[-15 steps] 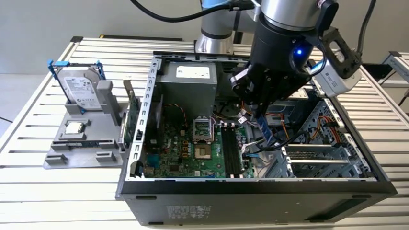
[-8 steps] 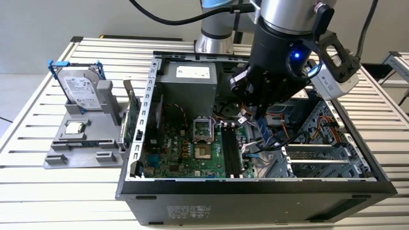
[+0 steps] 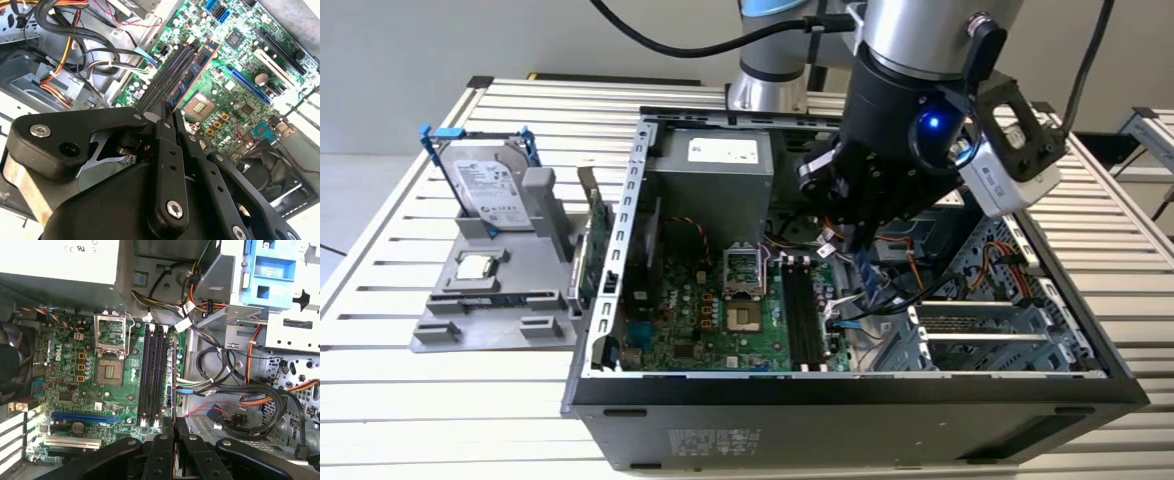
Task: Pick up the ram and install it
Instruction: 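Insert the ram into the slot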
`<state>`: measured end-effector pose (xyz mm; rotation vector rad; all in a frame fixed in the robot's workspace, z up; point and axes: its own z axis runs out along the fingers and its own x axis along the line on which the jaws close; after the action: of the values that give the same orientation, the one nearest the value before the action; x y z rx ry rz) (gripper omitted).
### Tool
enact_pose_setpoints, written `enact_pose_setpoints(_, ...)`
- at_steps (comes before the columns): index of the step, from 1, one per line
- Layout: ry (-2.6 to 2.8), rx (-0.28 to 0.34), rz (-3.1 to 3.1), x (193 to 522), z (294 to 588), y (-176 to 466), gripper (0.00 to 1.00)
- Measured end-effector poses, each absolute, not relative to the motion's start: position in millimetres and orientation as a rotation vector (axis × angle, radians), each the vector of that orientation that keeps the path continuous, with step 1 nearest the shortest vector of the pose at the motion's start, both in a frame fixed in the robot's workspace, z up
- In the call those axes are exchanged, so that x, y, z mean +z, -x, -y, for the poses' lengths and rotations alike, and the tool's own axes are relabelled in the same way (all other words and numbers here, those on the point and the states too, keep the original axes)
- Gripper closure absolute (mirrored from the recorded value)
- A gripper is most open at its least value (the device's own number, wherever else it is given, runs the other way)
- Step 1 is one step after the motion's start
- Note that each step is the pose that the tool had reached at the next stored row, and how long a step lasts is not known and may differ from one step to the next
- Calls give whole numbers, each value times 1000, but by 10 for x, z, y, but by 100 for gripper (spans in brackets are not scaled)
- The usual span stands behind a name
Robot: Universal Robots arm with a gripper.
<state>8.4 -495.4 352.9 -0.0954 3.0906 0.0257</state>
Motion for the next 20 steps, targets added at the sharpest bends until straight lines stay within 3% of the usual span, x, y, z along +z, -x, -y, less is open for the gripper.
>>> enact_pose_setpoints(20, 21, 26, -3115, 3478, 4953, -206, 100)
